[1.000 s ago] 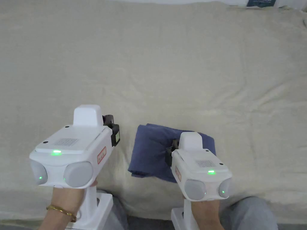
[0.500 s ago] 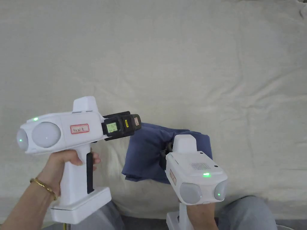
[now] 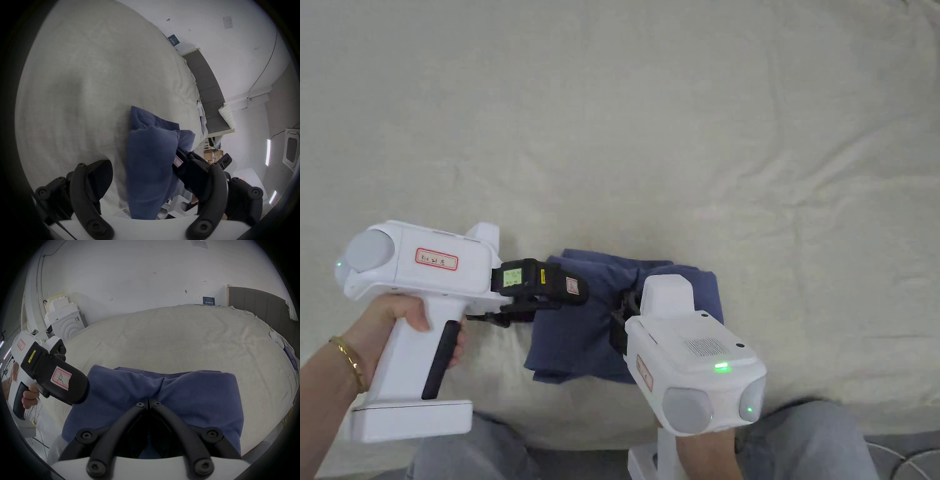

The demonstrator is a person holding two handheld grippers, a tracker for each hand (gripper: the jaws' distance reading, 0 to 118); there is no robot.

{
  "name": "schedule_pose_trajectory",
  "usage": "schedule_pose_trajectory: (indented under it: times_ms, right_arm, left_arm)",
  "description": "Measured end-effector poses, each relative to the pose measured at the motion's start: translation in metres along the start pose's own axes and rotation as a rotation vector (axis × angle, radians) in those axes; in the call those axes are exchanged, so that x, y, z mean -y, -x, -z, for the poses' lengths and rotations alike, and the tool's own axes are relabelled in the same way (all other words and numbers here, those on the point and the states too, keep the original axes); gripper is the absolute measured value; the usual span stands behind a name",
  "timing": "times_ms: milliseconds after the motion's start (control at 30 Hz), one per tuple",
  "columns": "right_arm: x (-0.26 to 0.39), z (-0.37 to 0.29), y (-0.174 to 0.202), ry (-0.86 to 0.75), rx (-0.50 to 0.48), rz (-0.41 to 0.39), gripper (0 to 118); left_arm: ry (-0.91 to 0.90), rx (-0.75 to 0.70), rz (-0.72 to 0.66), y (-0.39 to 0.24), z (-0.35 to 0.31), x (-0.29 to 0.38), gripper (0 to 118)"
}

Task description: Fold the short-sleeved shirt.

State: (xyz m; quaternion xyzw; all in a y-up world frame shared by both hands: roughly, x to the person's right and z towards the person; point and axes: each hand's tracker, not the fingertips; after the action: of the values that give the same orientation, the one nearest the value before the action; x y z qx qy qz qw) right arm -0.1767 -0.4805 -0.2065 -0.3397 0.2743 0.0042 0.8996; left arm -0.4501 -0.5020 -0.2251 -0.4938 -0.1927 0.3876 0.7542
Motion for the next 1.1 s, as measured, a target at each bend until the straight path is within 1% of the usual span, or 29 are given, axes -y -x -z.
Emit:
schedule_pose_trajectory:
  times_ms: [67,100,133,167,200,233,267,300,333,367,400,433,467,500,533,567,633,700,767,867,933,1033,1100]
  right_arm:
    - [-0.001,0.0,0.0,0.003,-0.003,0.006,0]
    - [-0.001,0.0,-0.001,0.003,-0.003,0.007,0]
    - [-0.001,0.001,-0.001,0.004,-0.003,0.009,0]
    - [-0.001,0.001,-0.001,0.005,-0.003,0.011,0]
    - [-0.001,0.001,-0.001,0.006,-0.002,0.012,0]
    - [-0.001,0.002,-0.001,0.009,-0.003,0.014,0]
    - [-0.001,0.002,-0.001,0.009,-0.003,0.015,0]
    - [-0.002,0.002,-0.001,0.009,-0.003,0.016,0]
    - [-0.002,0.002,-0.001,0.01,-0.002,0.018,0]
    - [-0.002,0.002,-0.001,0.011,-0.002,0.019,0]
    - [-0.004,0.004,0.0,0.02,-0.052,0.032,0]
    - [-0.006,0.004,0.002,0.021,-0.01,0.023,0]
    - [-0.009,0.003,0.004,0.023,-0.014,0.01,0]
    - [-0.013,0.002,0.005,0.038,-0.008,0.003,0]
    - [-0.018,-0.002,0.002,0.038,-0.022,0.018,0]
    - [-0.024,-0.009,-0.002,0.012,-0.053,0.061,0]
    - [-0.041,-0.032,-0.009,-0.057,-0.058,0.097,0]
    - [-0.064,-0.056,-0.018,-0.137,-0.047,0.079,0]
    - [-0.088,-0.079,-0.029,-0.221,-0.04,0.051,0]
    - [-0.117,-0.111,-0.046,-0.328,-0.008,0.051,0]
    - [-0.131,-0.126,-0.057,-0.372,0.017,0.034,0]
    - [-0.146,-0.141,-0.068,-0.407,0.056,0.014,0]
    - [-0.152,-0.146,-0.072,-0.423,0.071,0.006,0]
  left_arm:
    - [0.0,0.0,0.025,-0.006,0.007,0.0,97]
    - [0.001,0.012,0.036,-0.009,0.01,0.0,95]
    - [0.012,0.023,0.042,-0.013,0.015,0.001,90]
    - [0.023,0.03,0.044,-0.016,0.022,0.002,89]
    - [0.034,-0.009,0.056,-0.019,0.027,0.003,87]
    - [0.038,-0.049,0.099,-0.021,0.028,0.001,86]
    - [0.045,-0.068,0.111,-0.025,0.027,0.0,80]
    - [0.044,-0.097,0.105,-0.027,0.025,0.0,57]
    - [0.035,-0.171,0.108,-0.029,0.022,0.0,38]
    - [0.024,-0.282,0.126,-0.028,0.016,0.0,36]
    - [0.02,-0.219,0.078,-0.028,0.017,0.003,33]
    - [-0.002,-0.208,0.02,-0.031,0.016,0.005,31]
    - [-0.007,-0.24,0.005,-0.037,0.018,0.007,31]
    - [-0.015,-0.261,0.009,-0.04,0.018,0.008,28]
    - [-0.017,-0.281,0.012,-0.044,0.017,0.009,27]
    - [-0.011,-0.29,0.007,-0.049,0.015,0.008,26]
    - [-0.013,-0.296,-0.009,-0.055,0.007,0.007,25]
    - [-0.029,-0.303,0.005,-0.061,-0.003,0.006,24]
    - [-0.049,-0.355,0.038,-0.063,-0.022,-0.001,24]
    - [-0.088,-0.424,0.006,-0.054,-0.059,-0.012,24]
    - [-0.124,-0.47,-0.001,-0.045,-0.088,-0.02,24]
    - [-0.167,-0.585,-0.002,-0.025,-0.138,-0.031,24]
    - [-0.178,-0.675,-0.044,-0.005,-0.169,-0.039,24]
